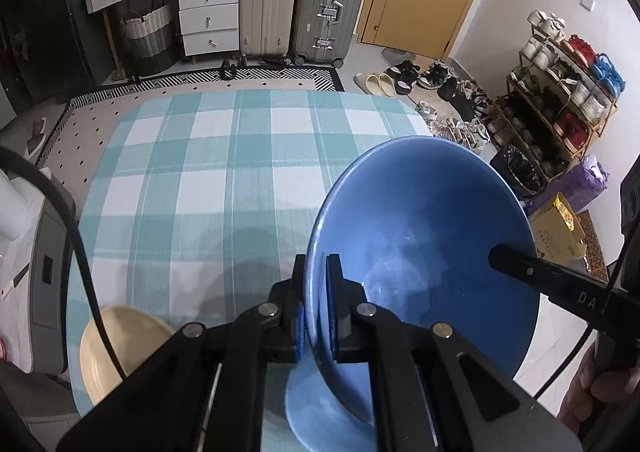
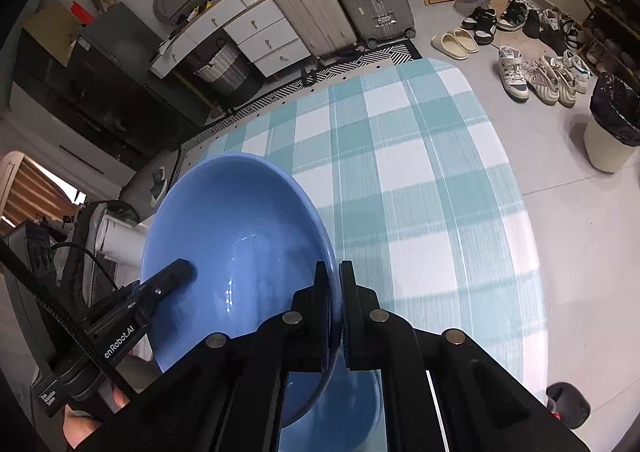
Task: Organize plates and bowls
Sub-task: 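Lift the blue bowl with both grippers toward the nested bowls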
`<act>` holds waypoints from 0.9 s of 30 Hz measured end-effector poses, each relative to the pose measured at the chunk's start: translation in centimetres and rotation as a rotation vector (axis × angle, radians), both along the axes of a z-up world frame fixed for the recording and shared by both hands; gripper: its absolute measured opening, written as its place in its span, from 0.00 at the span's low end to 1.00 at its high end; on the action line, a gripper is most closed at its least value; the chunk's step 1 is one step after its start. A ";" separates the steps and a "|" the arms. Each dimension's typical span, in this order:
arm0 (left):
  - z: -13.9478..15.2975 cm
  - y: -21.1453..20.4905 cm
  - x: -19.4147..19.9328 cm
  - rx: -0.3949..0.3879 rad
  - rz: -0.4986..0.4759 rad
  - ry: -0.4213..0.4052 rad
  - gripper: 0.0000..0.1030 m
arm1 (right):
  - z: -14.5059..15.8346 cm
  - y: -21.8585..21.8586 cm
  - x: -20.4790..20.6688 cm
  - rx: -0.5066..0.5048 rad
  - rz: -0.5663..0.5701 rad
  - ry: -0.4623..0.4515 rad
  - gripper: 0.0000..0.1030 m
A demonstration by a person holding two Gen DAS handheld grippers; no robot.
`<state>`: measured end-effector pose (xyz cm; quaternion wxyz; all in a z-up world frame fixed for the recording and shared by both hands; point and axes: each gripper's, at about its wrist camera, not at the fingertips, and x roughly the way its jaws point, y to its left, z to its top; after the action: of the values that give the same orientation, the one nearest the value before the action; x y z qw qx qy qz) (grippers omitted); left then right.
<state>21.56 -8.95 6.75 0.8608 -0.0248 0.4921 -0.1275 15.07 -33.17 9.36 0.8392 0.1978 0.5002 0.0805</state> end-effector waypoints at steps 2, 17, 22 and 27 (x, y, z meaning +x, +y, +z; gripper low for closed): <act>-0.1 0.2 -1.2 -0.012 0.001 0.008 0.05 | -0.2 -0.1 -1.3 0.016 0.003 0.003 0.05; -2.4 1.6 -6.8 -0.038 0.011 0.038 0.05 | -3.2 1.3 -6.7 0.014 0.054 0.011 0.05; -3.5 2.3 -7.5 -0.081 0.004 0.064 0.05 | -4.0 1.8 -7.2 0.002 0.049 0.037 0.05; -4.6 2.6 -7.9 -0.097 0.005 0.079 0.05 | -5.0 2.3 -7.7 -0.017 0.052 0.052 0.05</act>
<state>13.69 -6.32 2.15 0.8388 -0.0729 0.5188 -0.1480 7.41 -30.84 4.40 0.8251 0.1795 0.5276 0.0926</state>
